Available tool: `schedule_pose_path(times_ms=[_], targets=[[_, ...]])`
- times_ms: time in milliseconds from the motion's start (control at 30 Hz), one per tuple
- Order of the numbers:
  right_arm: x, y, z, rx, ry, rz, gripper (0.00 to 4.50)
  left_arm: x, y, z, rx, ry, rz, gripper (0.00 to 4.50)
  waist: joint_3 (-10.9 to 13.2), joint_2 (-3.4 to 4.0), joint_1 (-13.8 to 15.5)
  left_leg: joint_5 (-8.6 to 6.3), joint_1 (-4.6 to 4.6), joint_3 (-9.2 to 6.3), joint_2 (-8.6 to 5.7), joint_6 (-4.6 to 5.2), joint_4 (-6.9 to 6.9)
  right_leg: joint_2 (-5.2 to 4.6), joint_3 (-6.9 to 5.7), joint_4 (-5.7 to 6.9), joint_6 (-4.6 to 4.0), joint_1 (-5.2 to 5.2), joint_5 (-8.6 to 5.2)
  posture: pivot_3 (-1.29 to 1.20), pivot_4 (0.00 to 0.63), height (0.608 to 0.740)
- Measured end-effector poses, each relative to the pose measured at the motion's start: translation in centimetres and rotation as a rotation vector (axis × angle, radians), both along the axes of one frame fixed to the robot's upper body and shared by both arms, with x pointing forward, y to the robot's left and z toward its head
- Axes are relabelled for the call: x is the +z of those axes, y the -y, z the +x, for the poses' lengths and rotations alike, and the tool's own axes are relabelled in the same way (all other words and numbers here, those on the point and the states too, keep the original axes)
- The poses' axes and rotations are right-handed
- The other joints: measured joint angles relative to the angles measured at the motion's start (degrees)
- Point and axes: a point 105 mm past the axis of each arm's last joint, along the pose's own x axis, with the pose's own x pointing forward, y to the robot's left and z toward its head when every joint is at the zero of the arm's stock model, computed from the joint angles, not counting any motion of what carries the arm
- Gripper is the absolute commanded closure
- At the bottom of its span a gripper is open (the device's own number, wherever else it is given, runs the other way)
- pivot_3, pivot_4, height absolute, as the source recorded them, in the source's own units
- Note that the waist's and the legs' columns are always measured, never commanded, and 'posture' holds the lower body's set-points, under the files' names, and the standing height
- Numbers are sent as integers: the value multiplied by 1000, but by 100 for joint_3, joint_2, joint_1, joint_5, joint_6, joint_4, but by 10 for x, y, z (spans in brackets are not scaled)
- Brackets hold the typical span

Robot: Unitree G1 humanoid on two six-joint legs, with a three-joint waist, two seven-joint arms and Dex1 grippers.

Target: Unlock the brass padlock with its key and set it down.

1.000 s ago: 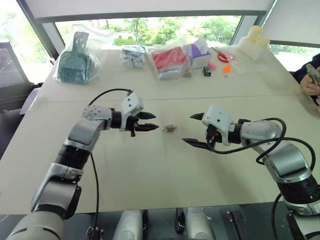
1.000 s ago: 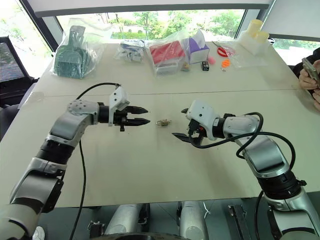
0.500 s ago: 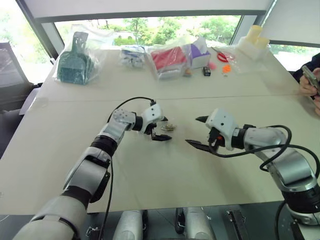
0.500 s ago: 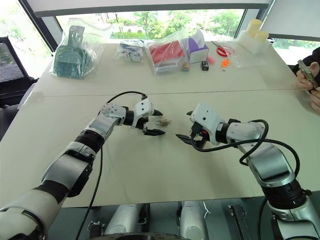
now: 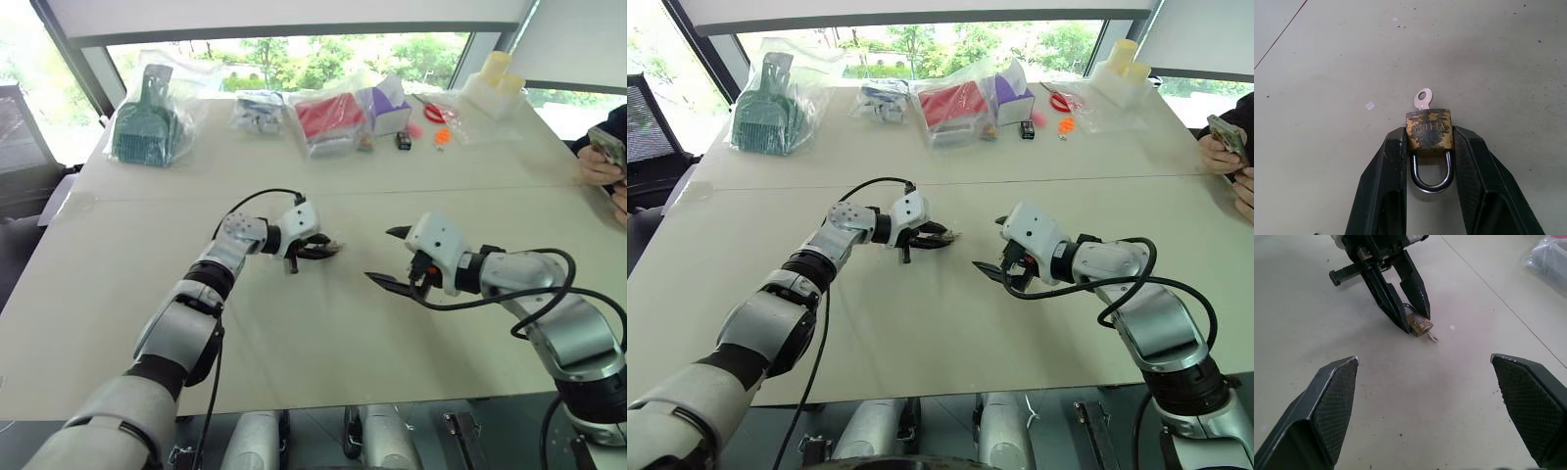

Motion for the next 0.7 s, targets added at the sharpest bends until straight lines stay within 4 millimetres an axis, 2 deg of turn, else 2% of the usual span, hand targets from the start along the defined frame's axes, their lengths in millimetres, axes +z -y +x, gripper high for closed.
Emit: schedule_pose_path(times_ms=[100, 167, 267, 433, 633, 700], targets=[[2, -9, 10, 17, 108, -73, 0, 2, -6, 0, 2, -18, -3, 3769, 0, 0, -17, 0, 0, 3, -3, 0, -1, 3, 0, 1, 0, -2, 0, 0, 150, 740], [1, -14, 19, 32, 201, -147, 0, 7, -18, 1, 2, -48, -2, 3769, 1, 0, -28, 0, -4, 5, -4, 0, -3, 4, 1, 5, 0, -10, -1, 0, 150, 740], [-5, -24, 29, 78, 312, -245, 0, 27, -30, -1, -27, -54, -26, 3769, 1, 0, -13, 1, -19, 5, -7, -2, -3, 5, 1, 10, 0, -23, -1, 0, 150, 740], [-10, -44, 37, 164, 461, -330, 0, 53, -29, -11, -123, -28, -32, 3769, 1, 0, 1, 1, -26, 7, -14, -1, 0, 1, 2, -3, 6, -20, 3, 0, 150, 740], [-12, -58, 43, 197, 540, -335, 0, 58, -31, -21, -166, -21, -13, 3769, 1, 1, -18, 3, -23, 5, -10, -4, -1, 6, 2, 2, 6, -21, 3, 0, 150, 740], [-7, -60, 44, 204, 565, -339, 528, 59, -30, -22, -170, -17, -12, 3769, 1, 1, -9, 4, -23, 4, -10, -5, -1, 7, 1, 2, 6, -21, 3, 0, 150, 740]])
